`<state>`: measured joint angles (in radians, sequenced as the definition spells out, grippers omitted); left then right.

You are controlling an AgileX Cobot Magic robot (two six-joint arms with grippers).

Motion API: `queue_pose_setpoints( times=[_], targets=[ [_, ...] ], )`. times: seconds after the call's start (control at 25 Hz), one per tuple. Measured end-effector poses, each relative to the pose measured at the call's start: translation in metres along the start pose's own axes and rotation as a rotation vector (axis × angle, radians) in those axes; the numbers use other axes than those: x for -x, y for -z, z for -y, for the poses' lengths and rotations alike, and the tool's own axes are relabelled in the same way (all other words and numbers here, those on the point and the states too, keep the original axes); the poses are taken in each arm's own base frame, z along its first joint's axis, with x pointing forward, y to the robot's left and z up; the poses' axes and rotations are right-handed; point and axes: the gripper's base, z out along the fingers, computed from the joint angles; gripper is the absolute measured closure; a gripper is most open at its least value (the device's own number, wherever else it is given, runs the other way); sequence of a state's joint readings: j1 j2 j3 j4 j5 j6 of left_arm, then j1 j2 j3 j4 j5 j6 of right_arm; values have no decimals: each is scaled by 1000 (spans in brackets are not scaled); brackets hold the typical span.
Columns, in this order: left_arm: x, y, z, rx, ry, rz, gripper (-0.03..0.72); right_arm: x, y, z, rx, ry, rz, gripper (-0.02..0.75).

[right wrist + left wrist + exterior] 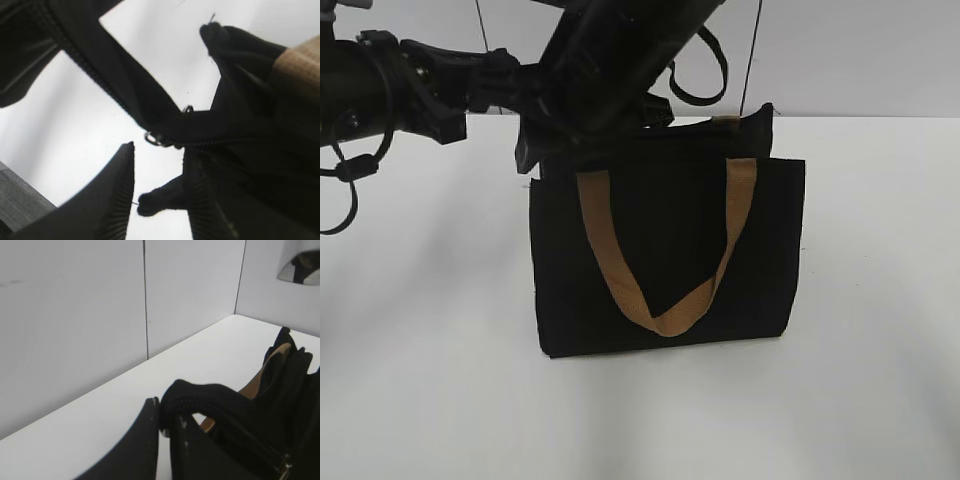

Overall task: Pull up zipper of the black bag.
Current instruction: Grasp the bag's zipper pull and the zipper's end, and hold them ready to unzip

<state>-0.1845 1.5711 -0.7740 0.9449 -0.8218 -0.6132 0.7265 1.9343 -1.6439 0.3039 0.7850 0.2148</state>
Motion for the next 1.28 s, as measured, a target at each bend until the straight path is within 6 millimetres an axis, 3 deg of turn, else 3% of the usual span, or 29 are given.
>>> queue_pose_setpoints(
  times=[0.44, 0.76, 0.88, 1.28],
  targets=[
    [3, 0, 2, -19, 28, 28, 672, 3, -8, 4, -22, -40, 35, 499],
    [3, 0, 2, -21, 53, 29, 672, 3, -12, 5, -24, -53, 38, 730],
    [2, 0, 2, -28, 49, 24, 672, 3, -11, 5, -24, -48, 36, 744],
    [-17, 3, 13, -132, 91, -199, 672, -1, 24, -2, 60, 75, -41, 747]
  ],
)
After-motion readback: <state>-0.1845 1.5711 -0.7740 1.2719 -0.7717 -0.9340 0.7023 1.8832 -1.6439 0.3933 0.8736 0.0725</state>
